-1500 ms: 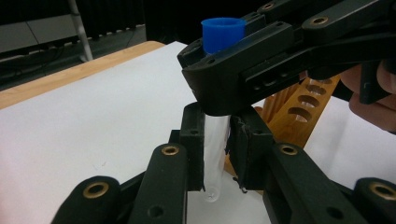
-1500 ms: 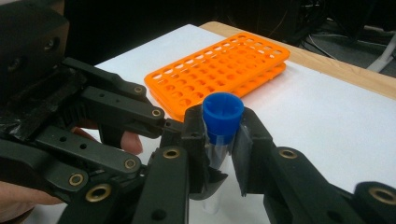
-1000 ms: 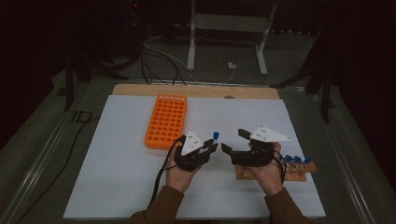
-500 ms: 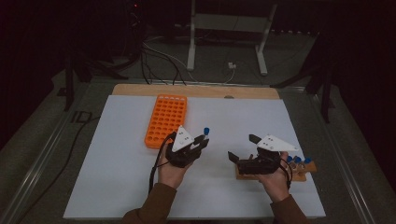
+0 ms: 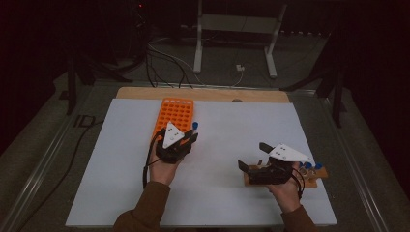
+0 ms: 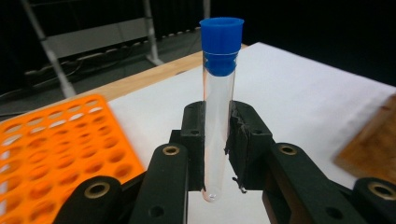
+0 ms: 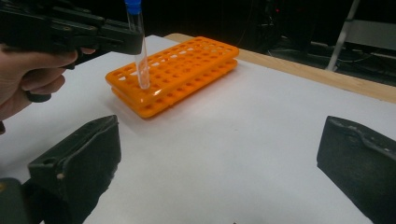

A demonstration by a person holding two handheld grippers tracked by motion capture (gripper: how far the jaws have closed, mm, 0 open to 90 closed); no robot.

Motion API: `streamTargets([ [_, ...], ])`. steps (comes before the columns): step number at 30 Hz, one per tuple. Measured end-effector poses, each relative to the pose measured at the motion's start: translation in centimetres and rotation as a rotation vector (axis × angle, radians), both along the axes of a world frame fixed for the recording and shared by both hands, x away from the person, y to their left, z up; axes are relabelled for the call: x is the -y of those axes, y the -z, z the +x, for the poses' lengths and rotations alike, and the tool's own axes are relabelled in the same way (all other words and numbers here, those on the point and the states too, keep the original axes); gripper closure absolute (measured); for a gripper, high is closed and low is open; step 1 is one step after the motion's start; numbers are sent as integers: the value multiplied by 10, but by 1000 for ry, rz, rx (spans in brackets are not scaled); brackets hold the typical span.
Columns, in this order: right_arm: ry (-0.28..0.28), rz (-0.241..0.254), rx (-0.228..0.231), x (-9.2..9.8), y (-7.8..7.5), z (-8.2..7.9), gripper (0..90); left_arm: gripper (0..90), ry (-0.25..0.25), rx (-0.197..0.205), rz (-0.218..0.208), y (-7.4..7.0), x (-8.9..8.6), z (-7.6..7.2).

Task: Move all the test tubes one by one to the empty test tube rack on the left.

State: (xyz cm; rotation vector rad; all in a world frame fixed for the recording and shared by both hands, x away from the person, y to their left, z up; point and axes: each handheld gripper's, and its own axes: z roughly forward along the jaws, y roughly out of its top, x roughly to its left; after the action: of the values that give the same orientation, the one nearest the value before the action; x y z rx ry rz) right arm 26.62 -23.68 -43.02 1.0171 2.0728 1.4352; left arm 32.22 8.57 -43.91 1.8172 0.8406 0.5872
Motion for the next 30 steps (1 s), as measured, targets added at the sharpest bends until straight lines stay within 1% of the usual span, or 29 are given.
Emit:
streamTargets([
  [5, -1, 5, 1, 0, -1, -1, 2, 767, -39, -7, 18, 7, -11, 5],
  [6, 0, 4, 3, 0, -2, -1, 2, 768, -56, -16, 22, 11, -15, 7],
  [8, -2, 5, 4, 0, -2, -1, 2, 767, -63, -20, 26, 13, -17, 8],
  [9, -3, 4, 5, 0, -2, -1, 3, 768, -81, -33, 32, 17, -20, 10],
  [10, -3, 4, 5, 0, -2, -1, 3, 767, -81, -33, 32, 17, -20, 10],
  [11, -5, 4, 4, -1, -2, -2, 3, 768, -95, -44, 31, 21, -23, 12],
  [12, -5, 4, 4, -1, -2, -2, 3, 767, -95, -44, 31, 21, -23, 12],
  [14, -9, 0, 0, -1, -1, -1, 3, 767, -102, -56, 37, 26, -26, 13],
  [16, -8, 0, -2, -1, 0, -1, 3, 767, -105, -68, 47, 30, -27, 13],
  [17, -9, 0, -3, -1, 0, -1, 3, 767, -103, -83, 61, 35, -27, 14],
  [18, -9, 1, -4, 0, 0, -1, 3, 767, -103, -83, 61, 35, -27, 14],
  [22, -8, 2, -7, 0, 0, -1, 3, 768, -96, -108, 113, 43, -24, 15],
  [23, -8, 2, -7, 0, 0, -1, 3, 768, -95, -112, 114, 45, -23, 15],
  [27, -11, -1, -6, -1, 0, -1, 3, 771, -92, -128, 122, 46, -23, 15],
  [29, -14, -3, -9, -2, 1, -1, 3, 772, -87, -139, 140, 47, -23, 16],
  [30, -14, -3, -9, -2, 1, -1, 3, 772, -87, -139, 140, 47, -23, 16],
])
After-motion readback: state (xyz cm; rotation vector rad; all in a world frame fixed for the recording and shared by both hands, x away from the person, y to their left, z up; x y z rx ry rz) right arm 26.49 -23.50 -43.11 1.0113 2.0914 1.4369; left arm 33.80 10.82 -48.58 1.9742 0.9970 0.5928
